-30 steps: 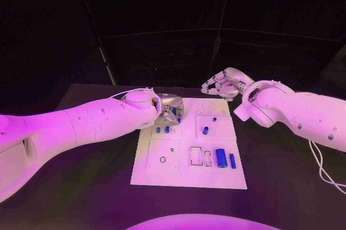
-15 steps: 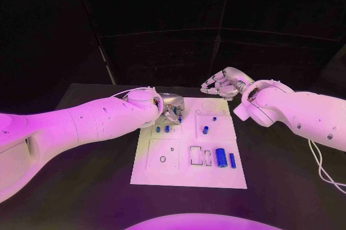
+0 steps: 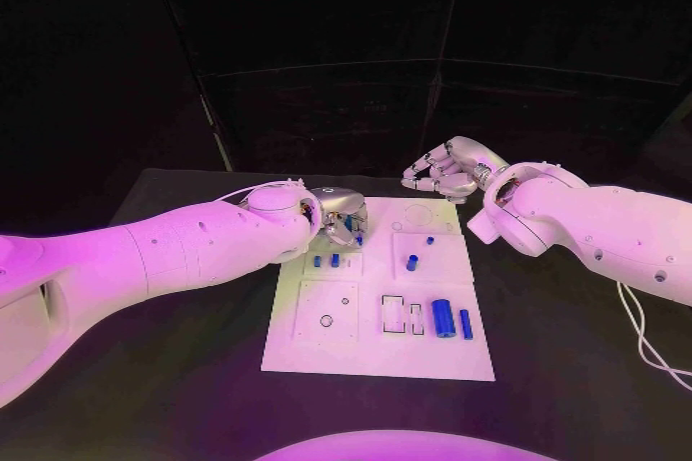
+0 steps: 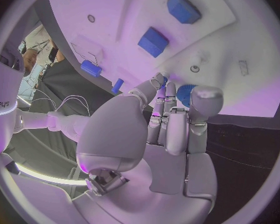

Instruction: Assemble the parts on the task board

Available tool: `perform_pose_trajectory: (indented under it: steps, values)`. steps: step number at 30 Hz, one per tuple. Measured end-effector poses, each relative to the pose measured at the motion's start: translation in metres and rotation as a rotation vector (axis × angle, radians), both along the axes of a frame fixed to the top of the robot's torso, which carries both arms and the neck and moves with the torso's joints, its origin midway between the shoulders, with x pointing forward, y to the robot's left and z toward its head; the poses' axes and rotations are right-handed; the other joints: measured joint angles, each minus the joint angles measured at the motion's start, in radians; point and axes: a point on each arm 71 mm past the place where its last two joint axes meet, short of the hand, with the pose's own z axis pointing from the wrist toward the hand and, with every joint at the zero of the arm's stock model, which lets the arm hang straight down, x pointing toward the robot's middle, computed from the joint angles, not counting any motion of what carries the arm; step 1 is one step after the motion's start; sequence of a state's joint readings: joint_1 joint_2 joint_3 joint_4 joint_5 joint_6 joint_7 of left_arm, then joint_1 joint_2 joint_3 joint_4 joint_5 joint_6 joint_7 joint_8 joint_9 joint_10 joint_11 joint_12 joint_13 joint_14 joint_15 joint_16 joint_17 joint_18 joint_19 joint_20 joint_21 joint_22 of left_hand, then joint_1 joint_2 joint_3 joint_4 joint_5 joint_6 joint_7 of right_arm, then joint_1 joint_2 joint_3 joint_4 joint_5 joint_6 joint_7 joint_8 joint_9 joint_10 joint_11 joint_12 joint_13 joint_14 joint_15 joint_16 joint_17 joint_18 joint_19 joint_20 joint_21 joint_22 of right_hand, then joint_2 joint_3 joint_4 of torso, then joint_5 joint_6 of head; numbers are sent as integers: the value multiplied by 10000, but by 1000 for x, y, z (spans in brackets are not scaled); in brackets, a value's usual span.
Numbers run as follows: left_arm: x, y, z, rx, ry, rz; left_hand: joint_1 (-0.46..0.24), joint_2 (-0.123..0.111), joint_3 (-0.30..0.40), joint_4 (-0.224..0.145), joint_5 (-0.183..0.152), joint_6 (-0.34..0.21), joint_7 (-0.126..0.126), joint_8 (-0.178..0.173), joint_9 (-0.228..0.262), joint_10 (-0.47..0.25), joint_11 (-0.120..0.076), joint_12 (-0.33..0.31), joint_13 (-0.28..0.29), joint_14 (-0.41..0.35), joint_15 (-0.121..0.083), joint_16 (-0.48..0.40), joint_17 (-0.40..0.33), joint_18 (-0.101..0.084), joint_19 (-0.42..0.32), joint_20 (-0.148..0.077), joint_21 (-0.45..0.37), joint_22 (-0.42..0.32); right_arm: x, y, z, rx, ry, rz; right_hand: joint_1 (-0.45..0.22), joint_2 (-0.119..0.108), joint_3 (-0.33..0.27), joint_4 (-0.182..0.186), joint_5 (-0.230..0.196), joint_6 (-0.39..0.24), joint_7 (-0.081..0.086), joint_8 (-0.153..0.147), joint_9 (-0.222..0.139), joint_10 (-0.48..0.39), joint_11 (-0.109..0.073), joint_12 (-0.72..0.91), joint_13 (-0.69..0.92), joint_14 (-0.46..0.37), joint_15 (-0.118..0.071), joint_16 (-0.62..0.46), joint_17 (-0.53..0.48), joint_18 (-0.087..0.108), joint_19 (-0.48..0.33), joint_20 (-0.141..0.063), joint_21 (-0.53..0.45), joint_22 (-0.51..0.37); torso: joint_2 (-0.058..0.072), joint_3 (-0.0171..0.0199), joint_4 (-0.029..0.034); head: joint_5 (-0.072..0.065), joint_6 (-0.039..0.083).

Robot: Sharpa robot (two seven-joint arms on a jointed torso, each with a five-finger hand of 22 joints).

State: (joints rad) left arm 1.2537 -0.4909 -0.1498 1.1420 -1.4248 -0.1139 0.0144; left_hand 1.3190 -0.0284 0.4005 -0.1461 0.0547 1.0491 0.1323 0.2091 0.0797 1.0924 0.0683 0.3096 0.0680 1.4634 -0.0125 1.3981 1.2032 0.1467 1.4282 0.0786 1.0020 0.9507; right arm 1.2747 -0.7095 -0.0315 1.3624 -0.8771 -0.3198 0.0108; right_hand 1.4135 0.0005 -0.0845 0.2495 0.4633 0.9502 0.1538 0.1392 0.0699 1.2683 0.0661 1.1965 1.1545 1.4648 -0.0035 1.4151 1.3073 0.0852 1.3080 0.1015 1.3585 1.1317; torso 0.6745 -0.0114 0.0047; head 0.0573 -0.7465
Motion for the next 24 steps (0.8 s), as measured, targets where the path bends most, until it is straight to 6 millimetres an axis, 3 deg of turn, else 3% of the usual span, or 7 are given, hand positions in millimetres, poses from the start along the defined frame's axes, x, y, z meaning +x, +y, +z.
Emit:
perform_pose_trajectory:
  steps: [6,8,11,24]
  values:
    - [-1,0,12,-649,-289,15,-8,-9,36,18,-1,71,-2,-6,-10,49,-23,-16,0,0,0,0,0,-13,58,-10,0,6,0,0,0,-2,1,-6,0,0,0,0,-1,0,0,42,0,0,0,0,8,0,0,0,8,2,0,0,0,0,-1,3,0,12,35]
    - [-1,2,16,-874,-347,47,-8,-8,68,-14,-1,71,-1,-7,-13,49,-23,-68,0,0,0,0,-1,-153,70,1,0,6,0,-1,0,-3,1,-8,0,0,0,0,-1,0,0,41,0,0,0,0,8,0,0,0,8,1,0,0,0,0,-1,3,0,17,52]
    - [-2,7,20,-1104,-377,117,-8,-8,68,-14,-1,71,-2,-7,-21,49,-23,-75,1,0,0,0,-1,-154,71,1,0,15,0,-1,0,-8,1,-20,0,0,0,0,-1,0,0,41,0,0,0,0,8,0,0,0,7,0,0,0,0,0,-1,3,0,21,82]
    - [-4,51,20,-1360,-97,854,-7,-9,163,-27,-2,71,-2,-9,-37,83,13,-117,2,0,1,-1,-6,-153,70,1,0,14,1,-4,0,-26,7,-64,0,0,-1,0,-3,0,0,41,0,0,0,0,7,0,0,0,5,0,0,0,0,0,-1,9,12,95,91]
